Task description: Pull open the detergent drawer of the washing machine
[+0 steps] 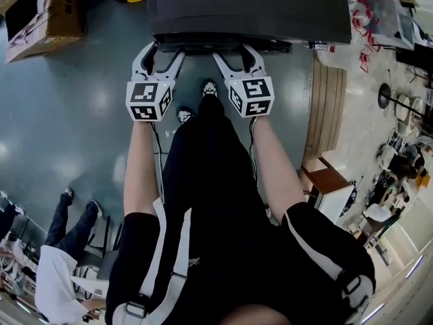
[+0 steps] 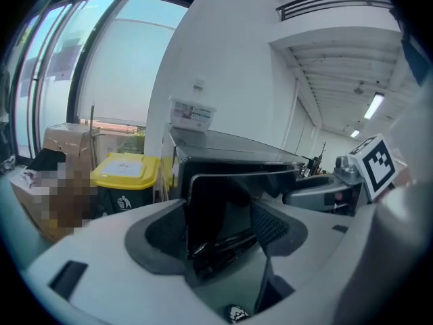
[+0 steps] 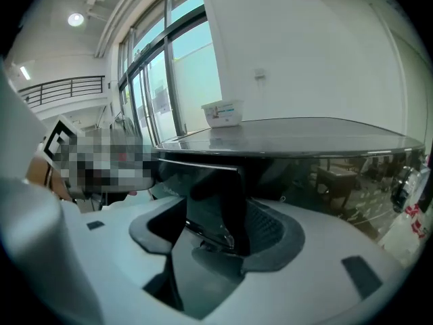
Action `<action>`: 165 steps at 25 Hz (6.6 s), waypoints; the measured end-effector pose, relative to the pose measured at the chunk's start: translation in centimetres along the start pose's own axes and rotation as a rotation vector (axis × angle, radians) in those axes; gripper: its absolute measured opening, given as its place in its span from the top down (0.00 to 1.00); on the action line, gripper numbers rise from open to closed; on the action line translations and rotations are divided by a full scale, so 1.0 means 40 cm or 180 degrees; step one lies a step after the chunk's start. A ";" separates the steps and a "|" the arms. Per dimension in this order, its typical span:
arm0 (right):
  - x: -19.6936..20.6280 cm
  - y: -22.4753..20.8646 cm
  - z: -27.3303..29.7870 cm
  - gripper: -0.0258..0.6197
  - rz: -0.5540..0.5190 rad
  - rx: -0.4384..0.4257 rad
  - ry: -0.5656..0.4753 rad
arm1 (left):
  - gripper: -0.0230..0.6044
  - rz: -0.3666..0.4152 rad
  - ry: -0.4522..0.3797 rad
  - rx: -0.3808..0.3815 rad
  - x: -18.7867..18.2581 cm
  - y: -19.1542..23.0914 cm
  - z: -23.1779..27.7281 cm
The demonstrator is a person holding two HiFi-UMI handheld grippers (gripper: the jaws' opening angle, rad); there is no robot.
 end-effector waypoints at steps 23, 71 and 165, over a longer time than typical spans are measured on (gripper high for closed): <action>-0.003 0.014 -0.007 0.58 -0.0164 -0.0055 -0.0017 | 0.49 -0.0133 -0.0063 -0.0118 0.011 -0.014 -0.015; 0.105 0.063 -0.171 0.56 -0.0068 0.0030 0.0107 | 0.49 -0.0189 0.0034 -0.0110 0.104 -0.147 -0.132; 0.218 0.102 -0.313 0.53 -0.0158 -0.0162 0.0297 | 0.49 -0.0147 0.0083 -0.0247 0.197 -0.296 -0.240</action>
Point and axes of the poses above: the fingertips, and each gripper's own axes: z forward along the fingers, y to its left, x out of its underside, the point moved 7 cm from there along -z, backward along the fingers, and after that the axes turned 13 degrees about x, right-handed, at the moved point
